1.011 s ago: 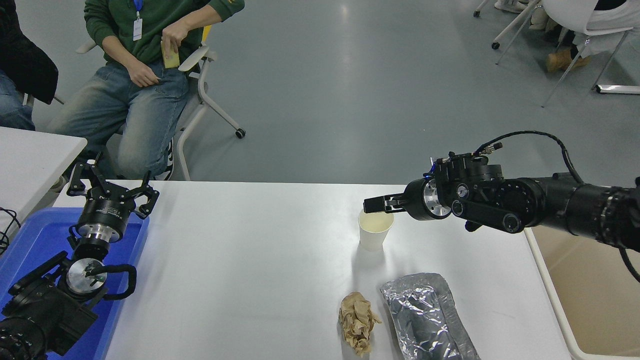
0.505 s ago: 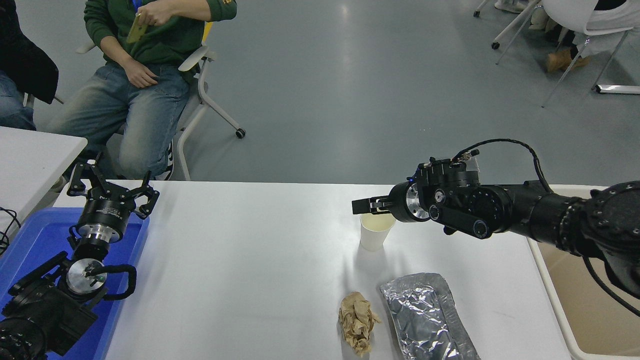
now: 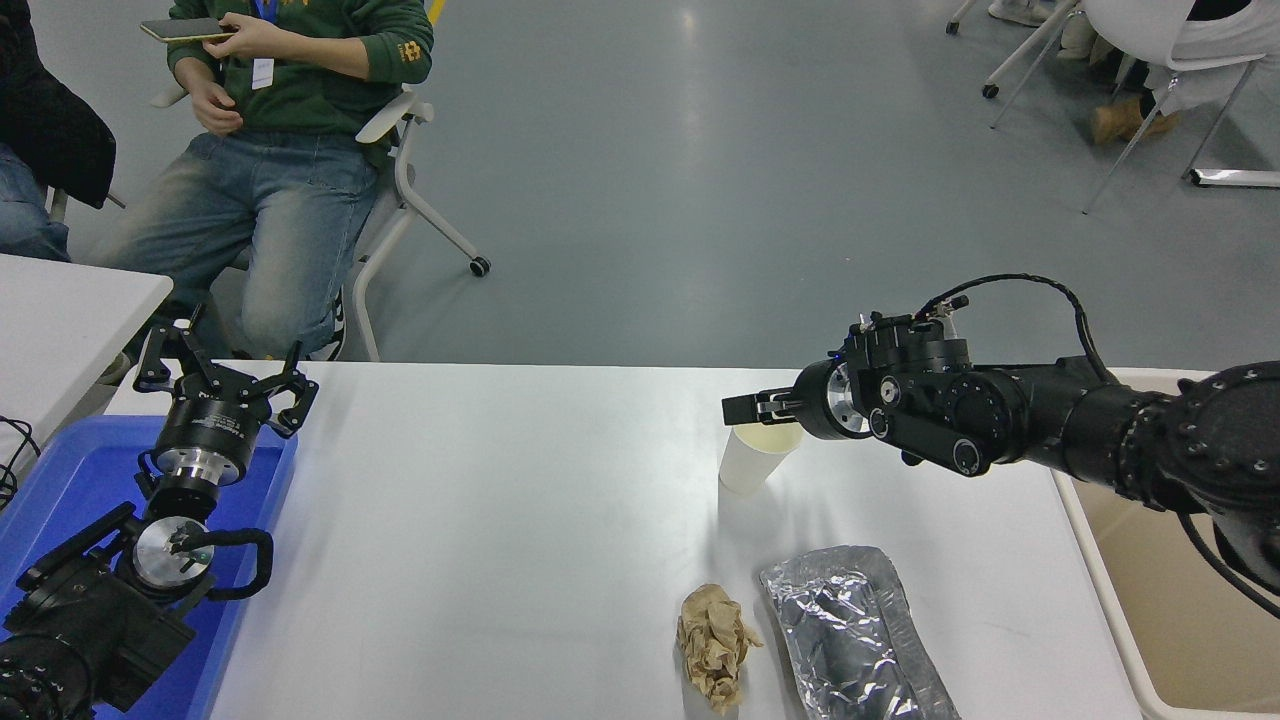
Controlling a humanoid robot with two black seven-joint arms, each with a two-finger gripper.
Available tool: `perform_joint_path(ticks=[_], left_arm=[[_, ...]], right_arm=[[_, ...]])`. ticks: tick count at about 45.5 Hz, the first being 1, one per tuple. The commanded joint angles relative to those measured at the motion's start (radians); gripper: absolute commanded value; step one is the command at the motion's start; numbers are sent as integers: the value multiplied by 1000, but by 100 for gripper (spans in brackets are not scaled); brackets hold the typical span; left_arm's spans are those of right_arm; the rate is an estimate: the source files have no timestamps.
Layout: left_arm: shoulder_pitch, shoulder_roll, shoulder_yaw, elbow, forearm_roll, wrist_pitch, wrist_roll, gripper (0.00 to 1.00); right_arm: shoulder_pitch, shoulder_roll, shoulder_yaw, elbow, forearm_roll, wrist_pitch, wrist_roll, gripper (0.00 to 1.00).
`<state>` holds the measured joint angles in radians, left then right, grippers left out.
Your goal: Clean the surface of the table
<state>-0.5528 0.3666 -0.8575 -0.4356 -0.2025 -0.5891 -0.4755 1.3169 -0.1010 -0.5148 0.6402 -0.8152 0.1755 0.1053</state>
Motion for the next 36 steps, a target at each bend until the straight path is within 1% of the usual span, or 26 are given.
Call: perform_joint_path(ticks=[1, 14, 17, 20, 22, 29, 32, 36], left_arm=[[1, 0, 0, 0, 0, 0, 0, 100], [1, 0, 0, 0, 0, 0, 0, 100], [-1, 0, 0, 0, 0, 0, 0, 100], [-1, 0, 0, 0, 0, 0, 0, 100], [1, 0, 0, 0, 0, 0, 0, 100], [1, 0, 0, 0, 0, 0, 0, 100], [1, 0, 0, 0, 0, 0, 0, 100], [1, 0, 0, 0, 0, 0, 0, 100]], right_arm=[[30, -8, -5, 3, 10, 15, 1, 98], [-31, 12, -16, -13, 7, -8, 1, 98], [-48, 12, -20, -16, 4, -24, 1, 93], [-59, 12, -27, -16, 4, -33, 2, 91], [-65, 12, -28, -16, 4, -36, 2, 88], [-82, 10, -28, -16, -2, -47, 5, 85], [-94, 10, -28, -16, -5, -56, 7, 79], [-102, 9, -30, -16, -7, -67, 7, 73]])
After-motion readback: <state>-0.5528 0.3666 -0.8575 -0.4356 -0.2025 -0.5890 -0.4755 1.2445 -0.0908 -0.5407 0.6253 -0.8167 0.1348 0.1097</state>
